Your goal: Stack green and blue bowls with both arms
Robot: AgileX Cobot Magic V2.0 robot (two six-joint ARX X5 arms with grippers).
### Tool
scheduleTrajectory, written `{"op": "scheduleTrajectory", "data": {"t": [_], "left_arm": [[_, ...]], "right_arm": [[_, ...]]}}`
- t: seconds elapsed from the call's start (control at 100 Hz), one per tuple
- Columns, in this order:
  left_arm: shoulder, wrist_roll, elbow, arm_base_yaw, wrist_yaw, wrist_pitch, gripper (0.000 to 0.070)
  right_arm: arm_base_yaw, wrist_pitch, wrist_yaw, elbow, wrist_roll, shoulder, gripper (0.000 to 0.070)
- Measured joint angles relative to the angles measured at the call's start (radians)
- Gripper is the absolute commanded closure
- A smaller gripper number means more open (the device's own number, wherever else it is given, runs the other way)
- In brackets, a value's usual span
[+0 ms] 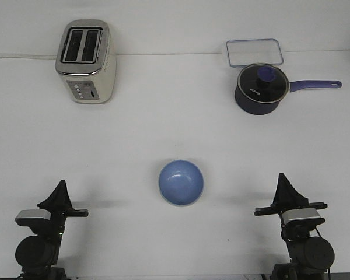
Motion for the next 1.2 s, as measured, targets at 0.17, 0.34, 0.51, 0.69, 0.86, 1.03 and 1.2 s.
{"op": "scheduleTrajectory", "data": {"t": [0.17, 0.34, 0.51, 0.69, 0.86, 1.03, 1.2], "left_arm": [[0.0, 0.0, 0.0, 0.0, 0.0, 0.002, 0.0687], [0.0, 0.0, 0.0, 0.0, 0.0, 0.002, 0.0687], [0.0, 0.0, 0.0, 0.0, 0.0, 0.002, 0.0687], [0.0, 0.0, 0.0, 0.0, 0.0, 0.002, 0.0687], [0.0, 0.0, 0.0, 0.0, 0.0, 0.002, 0.0687], [0.0, 0.0, 0.0, 0.0, 0.0, 0.002, 0.0687], [0.0, 0.0, 0.0, 0.0, 0.0, 0.002, 0.0687]], "right_arm": [[0.0, 0.005, -0.001, -0.022, 0.0, 0.0, 0.0697], [0.0, 0.027, -0.001, -0.08, 0.001, 0.0, 0.0697], [0.001, 0.034, -0.001, -0.091, 0.008, 0.0, 0.0698], [0.001, 0.059, -0.002, -0.091, 0.012, -0.001, 0.0697], [0.001, 0.059, -0.002, -0.091, 0.012, -0.001, 0.0697], [0.001, 0.059, -0.002, -0.091, 0.012, -0.001, 0.0697], [0.001, 0.059, -0.002, -0.091, 0.012, -0.001, 0.0697]]}}
